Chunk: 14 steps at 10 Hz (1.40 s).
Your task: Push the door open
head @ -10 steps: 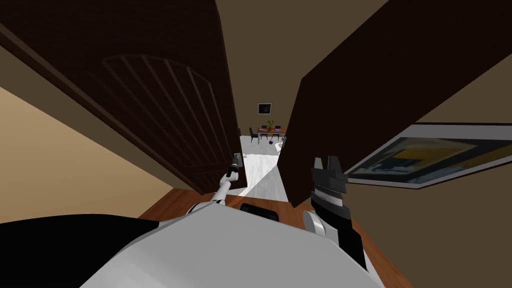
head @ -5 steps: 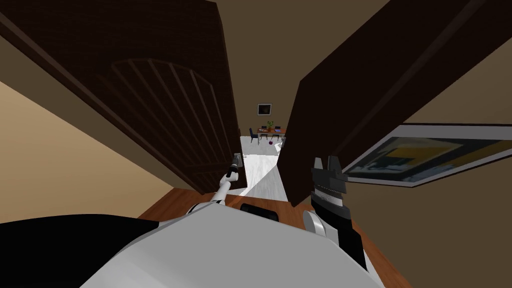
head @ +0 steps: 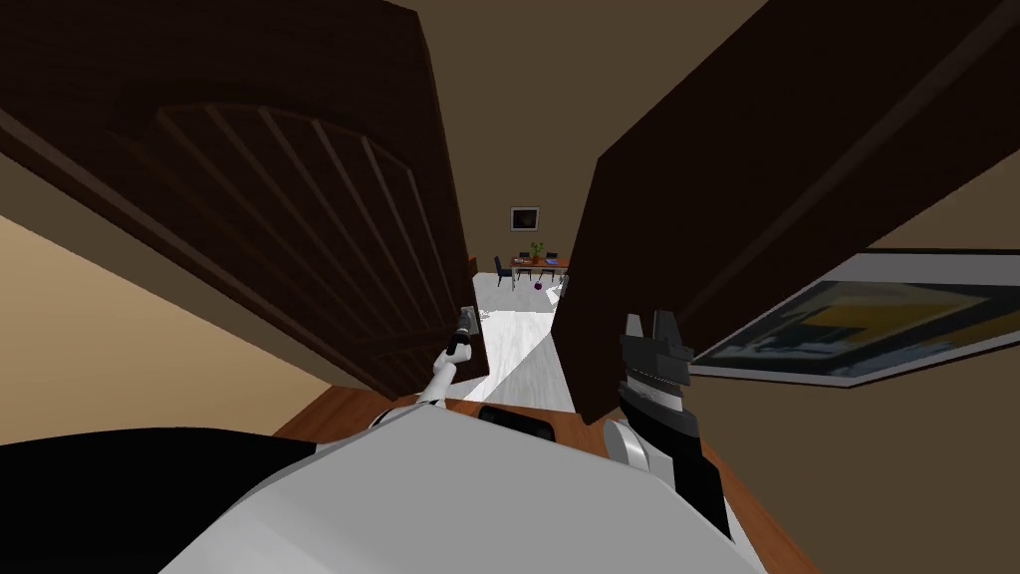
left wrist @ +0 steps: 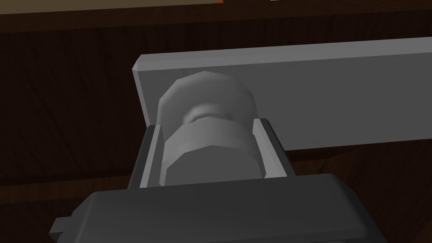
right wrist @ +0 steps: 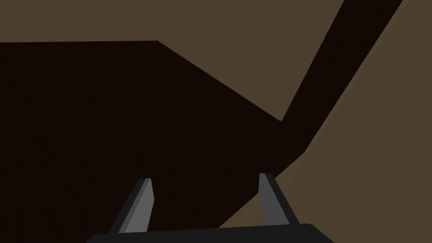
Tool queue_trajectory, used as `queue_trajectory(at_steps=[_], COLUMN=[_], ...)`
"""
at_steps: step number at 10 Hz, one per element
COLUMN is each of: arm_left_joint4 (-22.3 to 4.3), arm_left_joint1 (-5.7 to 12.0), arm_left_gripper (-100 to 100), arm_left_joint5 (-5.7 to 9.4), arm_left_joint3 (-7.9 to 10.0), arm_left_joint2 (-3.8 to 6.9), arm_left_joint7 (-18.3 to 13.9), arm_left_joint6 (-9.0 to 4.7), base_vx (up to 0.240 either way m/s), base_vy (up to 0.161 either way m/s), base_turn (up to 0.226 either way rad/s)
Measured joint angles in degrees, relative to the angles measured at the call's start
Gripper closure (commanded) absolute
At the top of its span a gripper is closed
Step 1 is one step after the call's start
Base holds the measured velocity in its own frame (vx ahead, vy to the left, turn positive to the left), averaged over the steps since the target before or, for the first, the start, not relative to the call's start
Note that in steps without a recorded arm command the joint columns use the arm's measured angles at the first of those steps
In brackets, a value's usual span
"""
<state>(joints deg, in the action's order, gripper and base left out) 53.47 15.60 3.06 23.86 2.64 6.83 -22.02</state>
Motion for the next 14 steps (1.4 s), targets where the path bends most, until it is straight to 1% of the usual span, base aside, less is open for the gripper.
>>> queue_trajectory(at_steps=[1, 2, 3, 4, 5, 6, 7, 8, 9, 10, 11, 12, 13, 14], arm_left_joint4=[1.4, 1.8, 3.1, 2.8, 3.0, 3.5, 3.4, 3.8, 3.2, 3.7, 3.4, 4.3, 4.5, 5.3], arm_left_joint1=[-0.64, -1.06, -1.75, -1.85, -1.87, -1.69, -1.84, -2.42, -2.51, -2.79, -2.69, -3.04, -3.42, -3.97], arm_left_gripper=[100, 100, 100, 100, 100, 100, 100, 100, 100, 100, 100, 100, 100, 100], arm_left_joint5=[0.85, 1.76, 2.64, 3.79, 4.61, 5.57, 6.72, 7.92, 8.78, 9.52, 10.47, 10.98, 11.77, 12.58], arm_left_joint3=[0.42, 1.1, 2.11, 3.02, 3.9, 5.01, 5.87, 6.81, 7.52, 8.15, 9.14, 9.7, 10.24, 10.89], arm_left_joint2=[0.39, 0.63, 0.24, 0.74, 0.88, 0.92, 1.33, 1.43, 1.63, 1.82, 1.9, 1.71, 1.76, 1.75], arm_left_joint7=[0.4, 1.0, 2.2, 3.1, 3.9, 5.0, 5.9, 6.8, 7.5, 8.1, 9.0, 9.7, 10.2, 10.8], arm_left_joint6=[0.57, 0.56, 0.9, 0.97, 1.0, 1.46, 1.33, 1.19, 0.36, 0.43, 0.32, 0.78, 0.67, 1.01], base_vx=[0.181, 0.207, 0.232, 0.19, 0.14, 0.164, 0.201, 0.165, 0.123, 0.143, 0.109, 0.112, 0.122, 0.106], base_vy=[-0.002, -0.038, -0.021, -0.002, 0.008, 0.003, -0.009, -0.004, -0.007, -0.011, -0.001, -0.003, -0.007, 0.001], base_turn=[-0.043, -0.022, -0.029, -0.017, -0.037, -0.066, -0.048, -0.01, -0.021, -0.03, -0.002, -0.031, -0.031, -0.016])
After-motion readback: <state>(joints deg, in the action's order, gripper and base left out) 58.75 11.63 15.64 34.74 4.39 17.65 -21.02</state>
